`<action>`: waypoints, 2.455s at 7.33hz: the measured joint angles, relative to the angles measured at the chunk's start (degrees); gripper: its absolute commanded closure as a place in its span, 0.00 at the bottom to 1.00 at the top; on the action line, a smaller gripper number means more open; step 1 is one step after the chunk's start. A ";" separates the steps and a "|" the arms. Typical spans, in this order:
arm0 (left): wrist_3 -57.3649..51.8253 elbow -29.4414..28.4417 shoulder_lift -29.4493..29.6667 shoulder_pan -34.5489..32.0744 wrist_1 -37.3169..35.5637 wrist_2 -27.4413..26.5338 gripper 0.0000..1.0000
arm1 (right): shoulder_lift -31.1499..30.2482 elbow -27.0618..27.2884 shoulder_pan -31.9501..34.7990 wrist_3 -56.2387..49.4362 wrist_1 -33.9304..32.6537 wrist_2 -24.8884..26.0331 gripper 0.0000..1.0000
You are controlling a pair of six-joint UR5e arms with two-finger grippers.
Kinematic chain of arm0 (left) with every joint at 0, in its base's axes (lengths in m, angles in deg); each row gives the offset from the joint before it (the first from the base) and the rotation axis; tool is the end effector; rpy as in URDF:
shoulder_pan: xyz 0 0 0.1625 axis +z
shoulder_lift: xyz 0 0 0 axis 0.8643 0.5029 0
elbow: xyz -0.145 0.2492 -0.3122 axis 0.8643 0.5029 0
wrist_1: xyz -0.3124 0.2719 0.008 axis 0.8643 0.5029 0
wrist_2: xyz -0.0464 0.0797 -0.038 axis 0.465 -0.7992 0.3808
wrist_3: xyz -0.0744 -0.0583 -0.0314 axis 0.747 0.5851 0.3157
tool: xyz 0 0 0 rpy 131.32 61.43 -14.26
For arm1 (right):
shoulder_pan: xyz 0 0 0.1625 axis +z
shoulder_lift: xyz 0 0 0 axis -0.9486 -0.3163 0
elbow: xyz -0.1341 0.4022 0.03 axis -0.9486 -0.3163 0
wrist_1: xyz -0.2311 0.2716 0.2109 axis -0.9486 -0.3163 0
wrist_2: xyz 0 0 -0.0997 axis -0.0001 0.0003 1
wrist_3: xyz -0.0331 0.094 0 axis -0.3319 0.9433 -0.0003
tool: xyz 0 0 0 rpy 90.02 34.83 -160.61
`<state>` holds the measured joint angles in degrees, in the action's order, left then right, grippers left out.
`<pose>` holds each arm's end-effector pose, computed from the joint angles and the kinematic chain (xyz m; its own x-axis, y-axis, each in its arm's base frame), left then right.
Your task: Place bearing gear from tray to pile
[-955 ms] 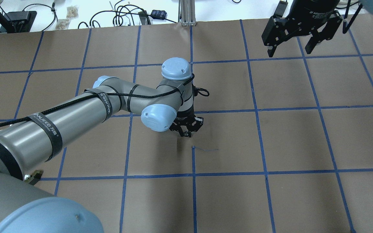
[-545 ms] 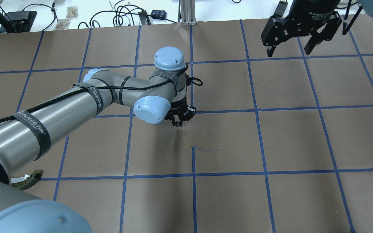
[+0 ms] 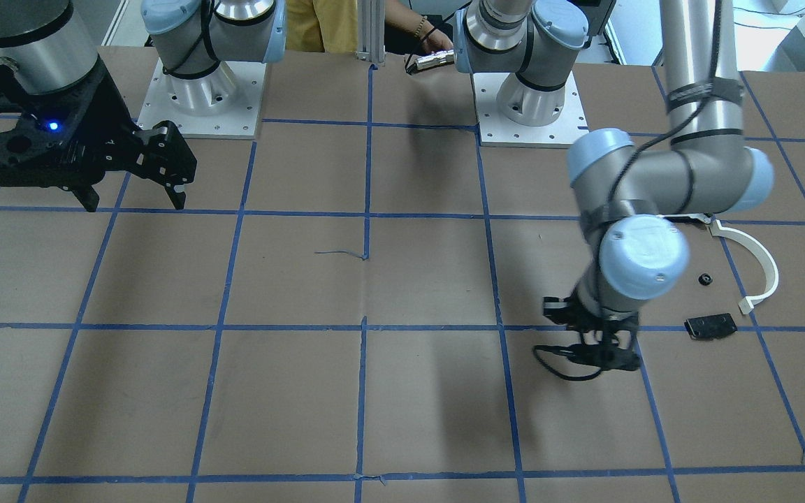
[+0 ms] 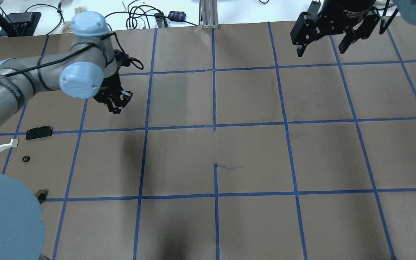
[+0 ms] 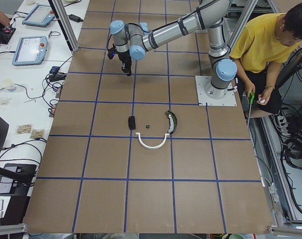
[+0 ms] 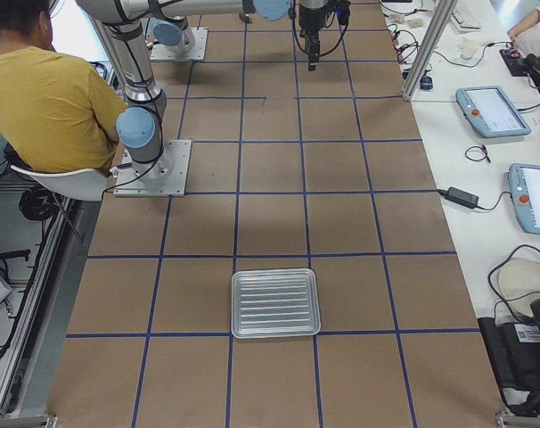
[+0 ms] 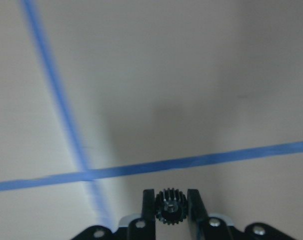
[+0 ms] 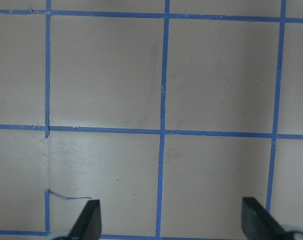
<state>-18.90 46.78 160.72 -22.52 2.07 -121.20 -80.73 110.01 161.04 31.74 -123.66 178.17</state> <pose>-0.0327 -0.6097 0.2549 -0.9701 0.1935 -0.1468 0.1666 0.9699 0.1774 0.1300 -0.5385 0.5162 -0.9989 -0.0459 -0.0114 -0.0449 0.9960 -0.0768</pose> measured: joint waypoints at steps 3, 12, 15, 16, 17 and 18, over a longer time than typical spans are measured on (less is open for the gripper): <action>-19.41 0.67 0.15 19.11 -0.20 -1.04 1.00 | -0.41 1.51 0.07 -0.04 -1.20 -0.21 0.00; -23.49 7.05 2.54 29.22 -1.51 -0.98 0.46 | -0.55 1.69 0.10 -0.03 -1.16 -0.26 0.00; -23.67 7.30 2.50 29.24 -1.46 -1.06 0.00 | -0.54 1.69 0.15 -0.07 -1.16 -0.25 0.00; -23.65 7.28 2.47 29.23 -1.46 -1.11 0.00 | -0.53 1.69 0.12 -0.07 -1.16 -0.25 0.00; -23.46 6.99 2.12 29.04 -1.28 -1.23 0.00 | -0.52 1.69 0.09 -0.07 -1.16 -0.25 0.00; -22.64 6.11 1.18 28.48 -0.23 -1.13 0.00 | -0.51 1.69 0.08 -0.07 -1.16 -0.23 0.00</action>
<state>-41.54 52.89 161.90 5.96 1.84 -122.33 -81.24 111.70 161.13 31.67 -124.82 177.94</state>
